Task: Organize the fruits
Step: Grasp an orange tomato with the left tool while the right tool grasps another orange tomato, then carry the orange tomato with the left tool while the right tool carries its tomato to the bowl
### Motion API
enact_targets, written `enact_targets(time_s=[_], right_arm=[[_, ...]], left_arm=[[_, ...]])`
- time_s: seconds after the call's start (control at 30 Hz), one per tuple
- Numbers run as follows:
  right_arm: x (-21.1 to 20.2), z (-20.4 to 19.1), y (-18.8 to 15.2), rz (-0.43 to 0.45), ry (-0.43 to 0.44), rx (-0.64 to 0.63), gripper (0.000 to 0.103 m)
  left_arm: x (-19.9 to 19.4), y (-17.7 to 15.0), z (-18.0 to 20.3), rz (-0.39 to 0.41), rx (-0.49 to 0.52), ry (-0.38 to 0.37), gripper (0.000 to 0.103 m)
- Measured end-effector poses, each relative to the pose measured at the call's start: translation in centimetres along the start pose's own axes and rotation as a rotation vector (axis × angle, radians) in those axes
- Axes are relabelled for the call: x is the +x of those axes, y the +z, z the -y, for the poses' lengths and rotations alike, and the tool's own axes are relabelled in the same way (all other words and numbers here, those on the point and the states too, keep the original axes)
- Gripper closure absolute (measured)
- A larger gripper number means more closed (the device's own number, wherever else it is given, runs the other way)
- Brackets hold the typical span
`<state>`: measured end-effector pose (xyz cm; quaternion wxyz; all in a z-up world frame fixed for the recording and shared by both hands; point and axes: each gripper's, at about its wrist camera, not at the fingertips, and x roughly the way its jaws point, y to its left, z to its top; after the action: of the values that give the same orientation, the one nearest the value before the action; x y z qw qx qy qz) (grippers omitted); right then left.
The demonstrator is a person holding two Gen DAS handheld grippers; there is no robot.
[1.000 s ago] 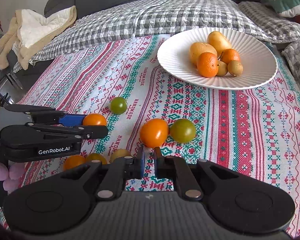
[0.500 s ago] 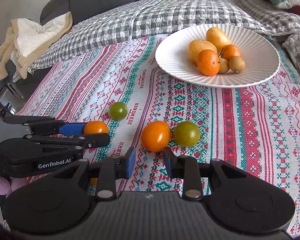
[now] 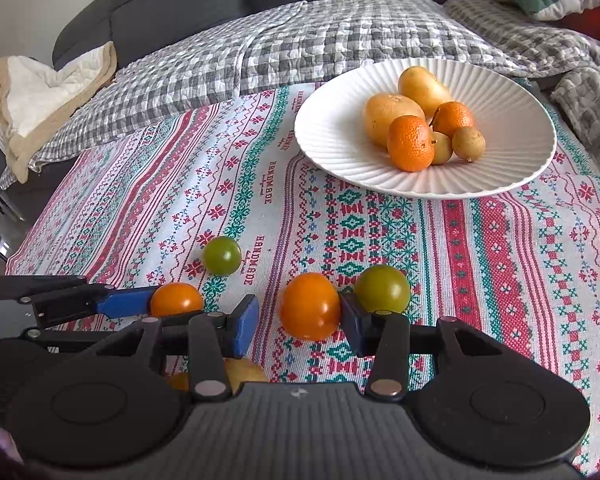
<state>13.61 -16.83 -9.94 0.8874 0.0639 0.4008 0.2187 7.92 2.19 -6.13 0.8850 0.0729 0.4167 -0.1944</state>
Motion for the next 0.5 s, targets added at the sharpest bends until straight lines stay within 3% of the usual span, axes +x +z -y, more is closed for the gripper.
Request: enact_targets(time_s=[0.07, 0.5], right_arm=[[0.06, -0.28, -0.08, 0.002, -0.019, -0.024, 0.074], [-0.85, -0.5, -0.18, -0.026, 0.01, -0.074, 0.075]], left_arm=[[-0.01, -0.06, -0.02, 0.0, 0.003, 0.0, 0.076], [-0.2, 0.03, -0.06, -0.004, -0.021, -0.004, 0.077]])
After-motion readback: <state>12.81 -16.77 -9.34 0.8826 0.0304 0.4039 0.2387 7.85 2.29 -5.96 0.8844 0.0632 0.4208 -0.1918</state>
